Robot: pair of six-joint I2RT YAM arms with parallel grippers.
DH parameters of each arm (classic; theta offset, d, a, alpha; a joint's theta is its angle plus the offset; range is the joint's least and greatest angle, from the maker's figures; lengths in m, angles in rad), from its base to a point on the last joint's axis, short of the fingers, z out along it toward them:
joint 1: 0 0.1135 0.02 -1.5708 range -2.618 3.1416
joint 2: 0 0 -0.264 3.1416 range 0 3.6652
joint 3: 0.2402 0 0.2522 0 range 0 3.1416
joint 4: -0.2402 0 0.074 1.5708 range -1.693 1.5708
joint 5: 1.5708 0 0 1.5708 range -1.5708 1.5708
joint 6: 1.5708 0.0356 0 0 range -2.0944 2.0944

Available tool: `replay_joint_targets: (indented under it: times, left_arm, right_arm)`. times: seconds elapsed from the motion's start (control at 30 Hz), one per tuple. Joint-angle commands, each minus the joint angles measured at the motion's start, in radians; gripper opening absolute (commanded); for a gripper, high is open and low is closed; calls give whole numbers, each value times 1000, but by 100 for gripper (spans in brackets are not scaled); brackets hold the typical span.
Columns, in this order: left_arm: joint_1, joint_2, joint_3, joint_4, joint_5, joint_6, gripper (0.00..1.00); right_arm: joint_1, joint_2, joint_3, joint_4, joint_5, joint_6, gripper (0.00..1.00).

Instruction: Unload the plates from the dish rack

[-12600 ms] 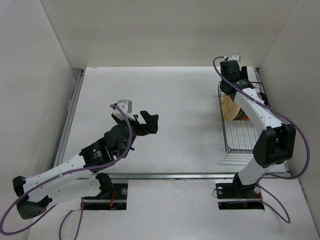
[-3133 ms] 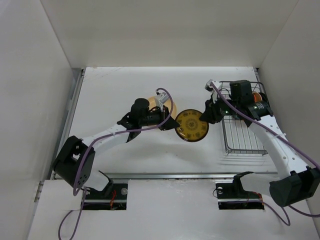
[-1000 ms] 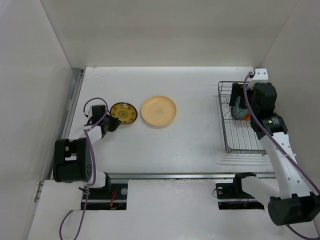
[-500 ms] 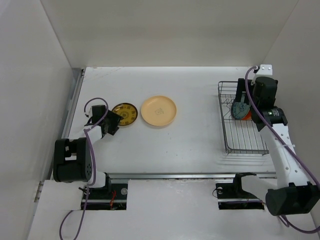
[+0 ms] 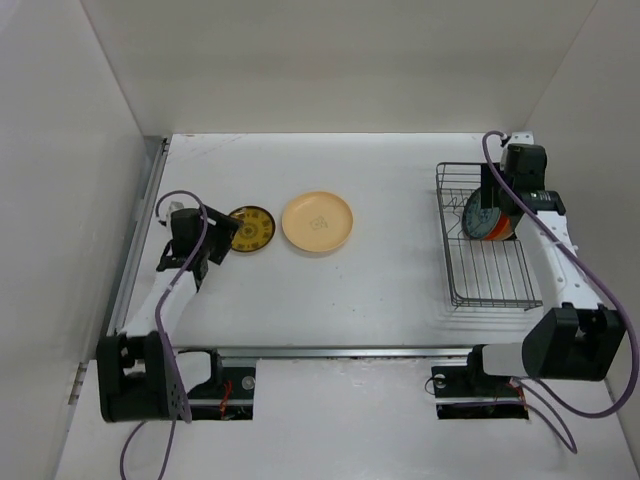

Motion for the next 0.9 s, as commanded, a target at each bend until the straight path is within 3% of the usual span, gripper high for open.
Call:
replay_joint_targets:
  times: [0.0,0.23,0.87]
  left_arm:
    - [5,-156,-18,36,6,67,67]
    - [-13,-285,-50,134,66,115,66]
    - [-13,-277,-59,185,141,106,65]
  right_arm:
    - [-18,18,74,-17,-59,-34,78]
    - [-18,88,124,-66,-151,-44,58]
    - [-18,261,183,-57,-41,-44,48]
